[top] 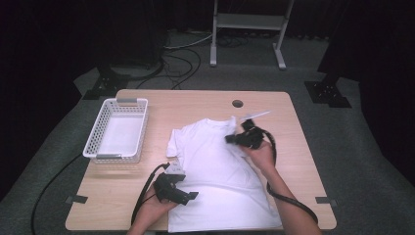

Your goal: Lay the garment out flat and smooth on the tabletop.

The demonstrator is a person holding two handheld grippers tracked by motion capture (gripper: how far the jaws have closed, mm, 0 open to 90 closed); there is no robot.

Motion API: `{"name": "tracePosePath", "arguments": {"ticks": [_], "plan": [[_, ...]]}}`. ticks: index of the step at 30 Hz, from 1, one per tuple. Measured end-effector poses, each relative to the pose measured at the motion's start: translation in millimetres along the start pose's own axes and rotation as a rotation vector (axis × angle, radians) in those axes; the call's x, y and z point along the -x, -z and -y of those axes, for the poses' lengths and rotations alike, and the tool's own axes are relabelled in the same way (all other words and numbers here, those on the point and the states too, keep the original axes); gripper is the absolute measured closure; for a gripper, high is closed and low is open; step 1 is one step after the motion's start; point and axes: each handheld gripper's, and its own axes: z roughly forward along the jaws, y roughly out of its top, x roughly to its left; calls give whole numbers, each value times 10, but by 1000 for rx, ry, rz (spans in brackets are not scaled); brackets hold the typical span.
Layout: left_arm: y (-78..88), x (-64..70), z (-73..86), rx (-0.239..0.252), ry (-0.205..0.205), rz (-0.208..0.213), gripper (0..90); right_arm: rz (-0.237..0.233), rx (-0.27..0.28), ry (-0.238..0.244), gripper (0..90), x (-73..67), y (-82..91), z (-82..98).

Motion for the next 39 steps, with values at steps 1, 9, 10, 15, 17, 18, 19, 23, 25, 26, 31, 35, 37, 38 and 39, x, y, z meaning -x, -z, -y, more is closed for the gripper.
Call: {"name": "tracePosePath", "arguments": {"ticks": [1,9,10,15,17,18,19,23,25,26,31,35,37,38,39], "plan": [[1,-2,1,0,1,1,153,-5,-43,46,792,-98,-69,-14],[4,0,1,-2,0,2,153,69,-12,-31,679,-7,-55,-39],[4,-2,1,-1,1,3,153,89,-11,-41,677,30,-48,-30],[6,-4,4,0,0,3,153,154,10,-120,608,199,-28,28],[6,-6,5,1,2,5,153,161,25,-153,611,255,-16,52],[6,-8,5,2,3,7,153,158,29,-170,620,277,-7,61],[7,-10,6,3,4,9,153,161,36,-178,629,296,-1,70],[8,-13,8,4,5,10,152,146,57,-222,662,358,32,90],[8,-11,9,5,5,9,153,129,72,-238,672,383,46,93],[8,-11,9,4,5,8,152,126,82,-243,672,392,54,91],[7,-11,11,8,8,10,152,124,90,-255,662,412,64,52],[8,-13,15,12,13,12,152,135,85,-256,669,420,43,1],[9,-16,17,15,16,13,152,142,79,-262,673,426,33,-22],[8,-15,18,17,18,13,152,145,72,-259,673,428,21,-30],[8,-15,18,17,18,13,152,145,63,-257,676,428,7,-38]]}}
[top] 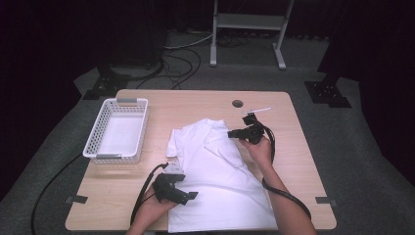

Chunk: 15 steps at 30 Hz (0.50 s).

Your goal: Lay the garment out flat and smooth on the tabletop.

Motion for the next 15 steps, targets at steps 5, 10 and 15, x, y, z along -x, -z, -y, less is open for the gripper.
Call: {"name": "tracePosePath", "arguments": {"ticks": [5,10,15], "plan": [[1,-3,4,4,0,3,152,14,-29,14,706,-21,-70,-1],[-1,0,4,4,1,0,152,12,-43,24,809,-29,-108,32],[-1,4,7,4,-3,-4,152,6,-20,44,891,-39,-79,52]]}}
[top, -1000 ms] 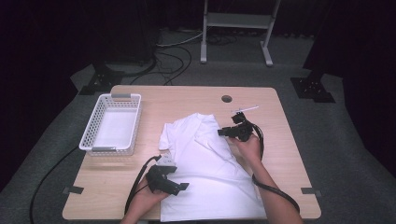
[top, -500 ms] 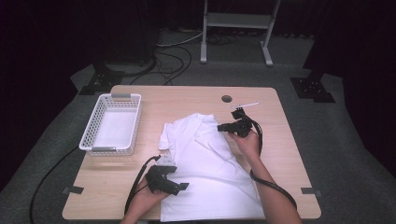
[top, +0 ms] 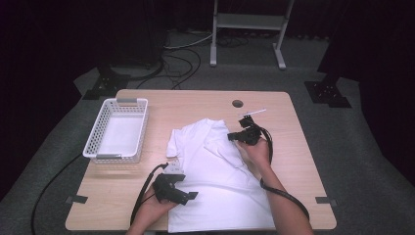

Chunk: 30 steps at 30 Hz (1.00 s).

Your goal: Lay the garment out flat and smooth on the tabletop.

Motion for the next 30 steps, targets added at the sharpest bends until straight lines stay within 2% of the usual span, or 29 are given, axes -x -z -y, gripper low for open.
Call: {"name": "tracePosePath", "arguments": {"ticks": [5,9,17,23,30], "plan": [[2,-6,6,5,3,4,152,19,43,5,892,15,124,0],[3,-7,11,10,3,4,152,46,82,-11,892,94,279,11],[3,-8,11,10,2,4,152,143,134,-77,892,449,682,169],[-1,4,7,3,-5,-2,151,218,145,-127,892,724,968,328],[0,-2,12,11,6,4,141,300,150,-213,892,1045,1160,534]]}}
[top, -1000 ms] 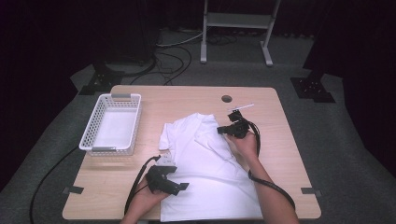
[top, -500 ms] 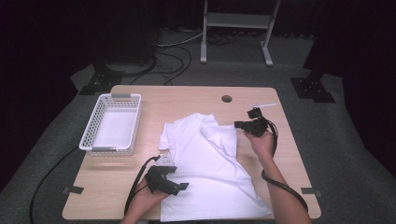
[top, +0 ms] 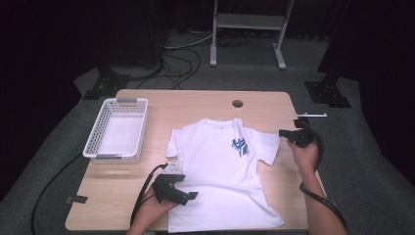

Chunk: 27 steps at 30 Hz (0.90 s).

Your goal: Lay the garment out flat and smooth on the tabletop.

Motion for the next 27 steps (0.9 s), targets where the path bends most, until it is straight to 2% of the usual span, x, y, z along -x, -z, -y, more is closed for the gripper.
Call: {"name": "tracePosePath", "arguments": {"ticks": [7,8,9,11,13,15,17,18,19,22,24,26,27], "plan": [[-11,23,-4,-6,-10,-10,128,70,14,-63,890,245,-1,97],[-15,28,-4,-7,-10,-10,120,78,27,-72,864,271,5,96],[-18,33,-6,-8,-11,-11,112,89,45,-81,777,286,12,97],[-19,37,-9,-14,-18,-14,108,75,71,-96,736,287,24,111],[-21,35,-10,-12,-16,-10,104,62,63,-63,704,217,24,131],[-21,31,-12,-11,-14,-8,104,-12,32,-44,646,120,-11,159],[-15,27,-23,-8,-11,-17,104,-61,-1,11,604,-12,-64,204],[-3,30,-27,18,-11,-21,103,-108,-19,20,587,-73,-93,231],[13,29,-36,49,-11,-18,103,-133,-34,38,568,-142,-119,259],[55,-12,-84,96,-23,-51,103,-144,-61,115,537,-327,-176,346],[58,-74,-126,102,-1,-59,103,-128,-76,157,517,-387,-224,371],[29,-141,-173,91,2,-78,103,-118,-87,152,490,-385,-281,368],[9,-178,-194,86,10,-84,103,-123,-73,144,476,-367,-300,358]]}}
